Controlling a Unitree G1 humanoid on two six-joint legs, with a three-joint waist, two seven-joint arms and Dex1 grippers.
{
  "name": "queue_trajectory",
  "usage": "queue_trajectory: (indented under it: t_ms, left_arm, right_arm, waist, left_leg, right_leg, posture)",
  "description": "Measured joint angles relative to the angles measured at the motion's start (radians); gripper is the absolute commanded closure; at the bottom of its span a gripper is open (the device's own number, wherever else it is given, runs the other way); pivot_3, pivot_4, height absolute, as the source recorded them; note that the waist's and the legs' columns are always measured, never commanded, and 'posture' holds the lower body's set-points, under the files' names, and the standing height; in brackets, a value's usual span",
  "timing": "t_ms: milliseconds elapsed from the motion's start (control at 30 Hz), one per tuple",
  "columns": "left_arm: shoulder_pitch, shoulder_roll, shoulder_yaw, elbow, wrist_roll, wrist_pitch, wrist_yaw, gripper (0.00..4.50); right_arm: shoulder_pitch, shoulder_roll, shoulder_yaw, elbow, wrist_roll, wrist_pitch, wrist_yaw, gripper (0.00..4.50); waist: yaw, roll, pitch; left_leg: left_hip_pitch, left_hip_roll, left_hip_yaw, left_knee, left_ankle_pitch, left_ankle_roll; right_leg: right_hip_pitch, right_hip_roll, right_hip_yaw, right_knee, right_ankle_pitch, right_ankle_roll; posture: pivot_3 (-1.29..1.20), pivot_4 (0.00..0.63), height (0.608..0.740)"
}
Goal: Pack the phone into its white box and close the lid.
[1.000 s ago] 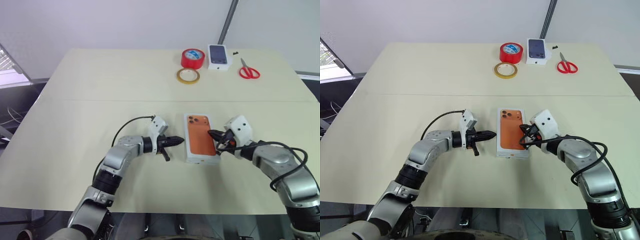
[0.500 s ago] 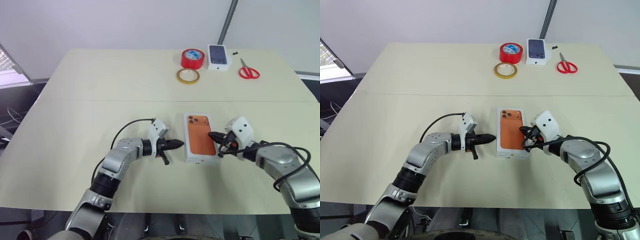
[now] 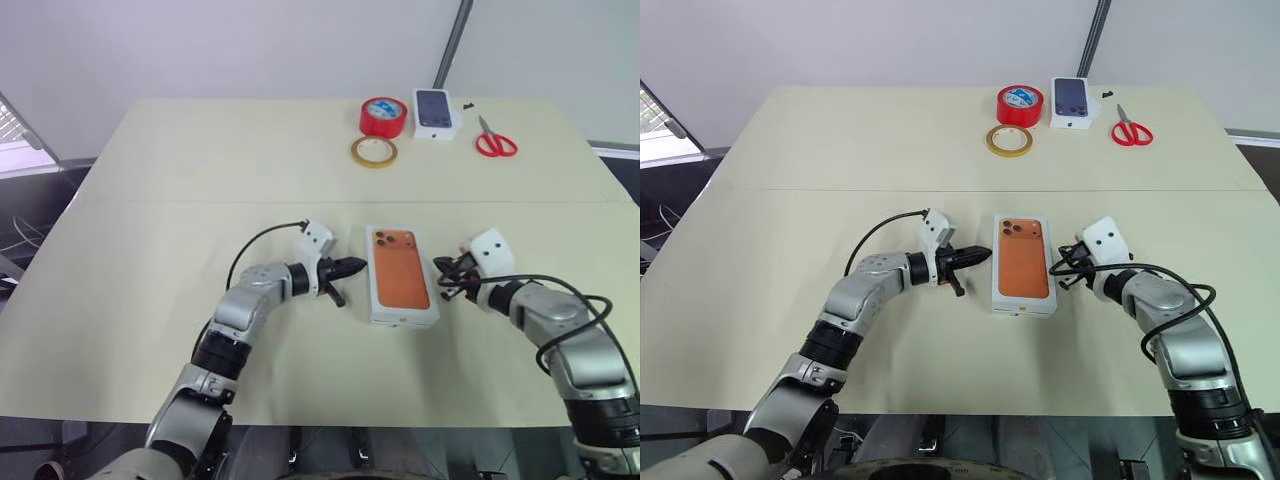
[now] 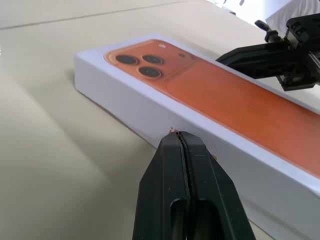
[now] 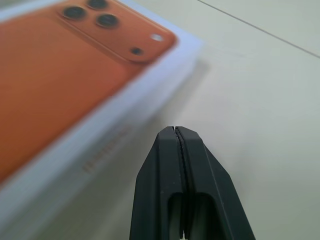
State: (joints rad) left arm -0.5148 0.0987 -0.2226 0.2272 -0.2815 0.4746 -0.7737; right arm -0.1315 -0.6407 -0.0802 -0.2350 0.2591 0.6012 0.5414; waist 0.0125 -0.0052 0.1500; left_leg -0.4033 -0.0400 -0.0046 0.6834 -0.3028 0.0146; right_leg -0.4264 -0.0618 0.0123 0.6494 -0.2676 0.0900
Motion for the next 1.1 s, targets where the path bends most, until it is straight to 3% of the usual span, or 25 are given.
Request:
queue_trajectory:
  t_ms: [800,1100]
  left_arm:
    - [0.043,0.052,-0.021,-0.111,0.008,0.062,-0.060,4.50]
    - [0.057,0.073,-0.035,-0.089,0.027,0.046,-0.069,4.50]
  right_arm:
    - [0.047,-0.035,-0.023,-0.126,0.050,0.090,0.096,4.48]
    - [0.073,-0.079,0.056,-0.117,-0.010,0.028,0.125,4.48]
  waist:
    - [-0.001,0.000,0.000]
    - [-0.004,0.000,0.000]
  left_leg:
    - [0.000,0.000,0.000,0.000,0.000,0.000]
    - [0.001,0.000,0.000,0.000,0.000,0.000]
  right_leg:
    - [0.000,0.000,0.000,0.000,0.000,0.000]
    - [0.000,0.000,0.000,0.000,0.000,0.000]
  posture:
    - [0.00,0.150,0.740]
    - [0.00,0.150,0.740]
